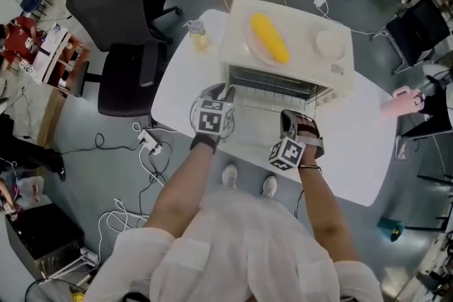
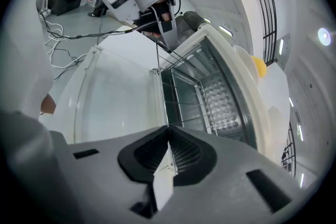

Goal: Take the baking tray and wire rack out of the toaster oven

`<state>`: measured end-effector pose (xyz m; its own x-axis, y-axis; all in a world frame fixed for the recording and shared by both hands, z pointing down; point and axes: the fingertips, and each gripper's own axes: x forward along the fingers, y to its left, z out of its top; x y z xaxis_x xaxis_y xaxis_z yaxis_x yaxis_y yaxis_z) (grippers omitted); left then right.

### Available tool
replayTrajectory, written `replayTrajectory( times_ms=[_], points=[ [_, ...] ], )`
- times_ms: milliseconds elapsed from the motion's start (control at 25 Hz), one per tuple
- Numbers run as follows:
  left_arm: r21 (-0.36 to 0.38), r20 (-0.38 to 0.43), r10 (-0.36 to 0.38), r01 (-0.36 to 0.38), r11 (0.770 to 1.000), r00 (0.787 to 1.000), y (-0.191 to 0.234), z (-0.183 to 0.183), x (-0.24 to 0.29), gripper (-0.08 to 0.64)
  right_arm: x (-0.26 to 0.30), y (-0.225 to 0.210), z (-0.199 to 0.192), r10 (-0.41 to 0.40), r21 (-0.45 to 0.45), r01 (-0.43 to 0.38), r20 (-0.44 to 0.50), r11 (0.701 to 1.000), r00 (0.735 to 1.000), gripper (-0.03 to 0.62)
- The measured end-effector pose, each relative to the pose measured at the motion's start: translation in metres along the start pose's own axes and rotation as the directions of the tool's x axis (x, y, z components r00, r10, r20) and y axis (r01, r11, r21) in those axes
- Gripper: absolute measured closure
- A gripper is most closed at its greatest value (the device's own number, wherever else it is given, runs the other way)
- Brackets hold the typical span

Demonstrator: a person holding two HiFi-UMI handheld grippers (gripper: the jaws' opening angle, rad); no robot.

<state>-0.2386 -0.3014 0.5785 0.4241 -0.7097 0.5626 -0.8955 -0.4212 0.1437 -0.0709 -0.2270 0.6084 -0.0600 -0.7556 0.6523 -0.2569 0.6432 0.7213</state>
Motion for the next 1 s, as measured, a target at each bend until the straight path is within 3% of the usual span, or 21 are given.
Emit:
replayTrajectory(
  times_ms=[440, 560, 720, 1000],
  points=[
    [-0.011, -0.138, 0.057, -0.059, 0.998, 0.989, 0.002, -0.020, 0.018, 0.509, -0.005, 0.001, -0.001, 0.001, 0.017, -0.002, 0.001, 1.000, 1.000, 0.574],
    [-0.017, -0.139, 0.092, -0.095, 0.995, 0.986, 0.009, -0.020, 0.021, 0.529, -0.005, 0.001, 0.000, 0.007, 0.026, -0.007, 0.009, 1.000, 1.000, 0.571],
    [-0.068, -0.175, 0.074, -0.087, 0.994, 0.982, 0.005, -0.024, 0.022, 0.540, -0.005, 0.002, -0.002, 0.033, 0.041, -0.034, 0.013, 0.999, 0.999, 0.565],
    [-0.090, -0.196, 0.068, -0.087, 0.992, 0.978, 0.006, -0.029, 0.026, 0.545, -0.017, 0.005, -0.003, 0.078, 0.021, -0.078, 0.037, 0.997, 0.996, 0.522]
  ],
)
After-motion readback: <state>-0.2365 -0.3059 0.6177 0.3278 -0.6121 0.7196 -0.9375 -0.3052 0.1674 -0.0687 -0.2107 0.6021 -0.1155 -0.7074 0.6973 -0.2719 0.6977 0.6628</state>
